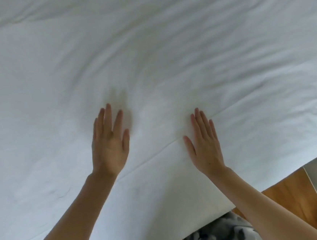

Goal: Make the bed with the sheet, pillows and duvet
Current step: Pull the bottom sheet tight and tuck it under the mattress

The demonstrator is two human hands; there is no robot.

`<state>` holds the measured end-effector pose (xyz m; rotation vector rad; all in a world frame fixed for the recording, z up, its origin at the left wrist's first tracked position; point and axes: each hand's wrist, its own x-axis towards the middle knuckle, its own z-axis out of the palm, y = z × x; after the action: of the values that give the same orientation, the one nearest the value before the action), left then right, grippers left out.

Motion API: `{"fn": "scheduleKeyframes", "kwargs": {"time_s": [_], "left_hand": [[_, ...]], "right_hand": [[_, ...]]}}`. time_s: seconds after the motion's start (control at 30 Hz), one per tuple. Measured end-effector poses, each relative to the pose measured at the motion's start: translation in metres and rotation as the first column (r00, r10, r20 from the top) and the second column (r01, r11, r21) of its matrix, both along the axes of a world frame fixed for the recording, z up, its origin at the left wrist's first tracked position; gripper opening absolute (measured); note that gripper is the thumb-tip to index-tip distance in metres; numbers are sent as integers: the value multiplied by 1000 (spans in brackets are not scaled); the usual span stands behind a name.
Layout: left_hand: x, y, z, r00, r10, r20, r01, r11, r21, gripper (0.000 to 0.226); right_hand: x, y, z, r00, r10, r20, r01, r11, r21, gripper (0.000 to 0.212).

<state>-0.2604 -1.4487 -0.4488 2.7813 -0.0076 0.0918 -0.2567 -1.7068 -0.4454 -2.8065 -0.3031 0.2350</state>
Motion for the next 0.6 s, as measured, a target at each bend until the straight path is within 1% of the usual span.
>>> {"fn": "scheduleKeyframes", "kwargs": {"time_s": [0.07, 0.13, 0.23, 0.33, 0.4, 0.47, 0.57, 0.6], "left_hand": [[17, 16, 0, 997, 74, -18, -74, 997, 20, 46], [27, 23, -6, 995, 91, -49, -88, 994, 59, 46], [25, -1, -23, 996, 0, -87, 8, 995, 96, 49], [-2, -66, -35, 984, -107, -142, 120, 989, 89, 54], [-22, -118, -37, 976, -147, -161, 158, 986, 61, 58], [-42, -171, -37, 956, -227, -187, 236, 972, 26, 62], [-68, -245, -31, 873, -425, -240, 437, 899, -2, 63], [-69, -265, -28, 845, -460, -272, 478, 879, -3, 63]], "right_hand": [[20, 12, -1, 1000, 15, 19, -15, 1000, 2, 58], [36, 20, -3, 999, 38, 11, -38, 999, -9, 58], [44, 19, -16, 991, 130, -11, -130, 991, -12, 56], [17, -17, -28, 969, 238, -64, -237, 971, 18, 54], [-5, -57, -30, 959, 269, -92, -271, 963, -4, 56], [-27, -100, -27, 949, 284, -140, -292, 956, -40, 57], [-49, -163, -15, 908, 365, -204, -384, 921, -61, 51], [-50, -182, -10, 898, 383, -217, -405, 912, -63, 49]]}}
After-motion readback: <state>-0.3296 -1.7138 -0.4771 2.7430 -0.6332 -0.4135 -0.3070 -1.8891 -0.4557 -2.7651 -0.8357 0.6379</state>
